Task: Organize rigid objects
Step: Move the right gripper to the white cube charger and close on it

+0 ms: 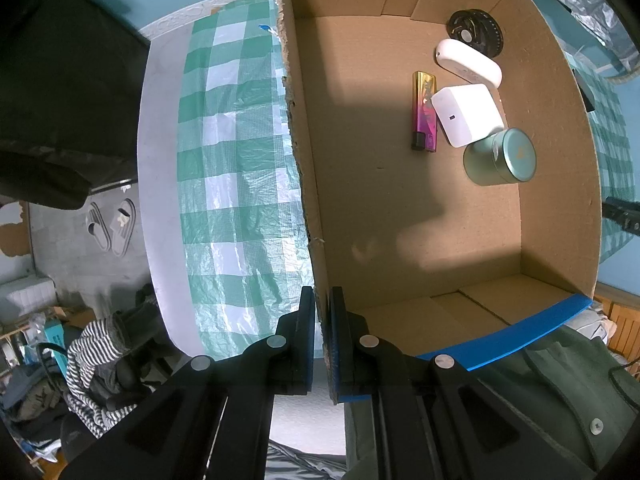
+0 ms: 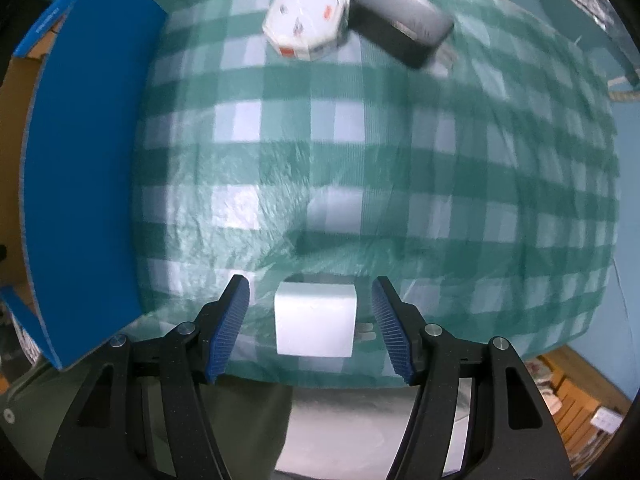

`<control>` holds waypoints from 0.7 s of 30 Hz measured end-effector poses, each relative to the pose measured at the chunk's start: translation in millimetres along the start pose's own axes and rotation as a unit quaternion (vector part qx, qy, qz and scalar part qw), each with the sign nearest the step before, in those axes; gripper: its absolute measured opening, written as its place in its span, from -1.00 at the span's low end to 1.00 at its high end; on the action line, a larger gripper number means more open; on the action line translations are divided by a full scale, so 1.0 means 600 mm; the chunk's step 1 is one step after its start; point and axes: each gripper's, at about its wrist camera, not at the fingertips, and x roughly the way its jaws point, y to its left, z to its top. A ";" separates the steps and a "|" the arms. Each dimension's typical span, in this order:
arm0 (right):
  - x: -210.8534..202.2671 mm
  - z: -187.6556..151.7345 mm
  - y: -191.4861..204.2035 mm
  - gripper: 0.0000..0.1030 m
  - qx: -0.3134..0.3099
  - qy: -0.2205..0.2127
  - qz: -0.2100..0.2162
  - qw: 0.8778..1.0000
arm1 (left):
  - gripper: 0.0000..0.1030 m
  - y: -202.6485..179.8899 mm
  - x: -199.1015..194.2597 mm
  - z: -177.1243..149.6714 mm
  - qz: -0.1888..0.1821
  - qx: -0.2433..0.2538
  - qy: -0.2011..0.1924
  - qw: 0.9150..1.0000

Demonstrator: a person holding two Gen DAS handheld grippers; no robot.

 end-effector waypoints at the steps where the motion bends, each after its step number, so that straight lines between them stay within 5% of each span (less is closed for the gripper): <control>1: 0.005 -0.002 -0.001 0.23 0.001 0.002 0.000 1.000 | -0.86 0.000 0.000 0.000 0.000 0.000 0.000 1.000; 21: 0.074 -0.035 -0.009 0.25 -0.004 0.014 -0.015 1.000 | -0.86 -0.004 -0.002 -0.001 0.003 0.002 0.003 1.000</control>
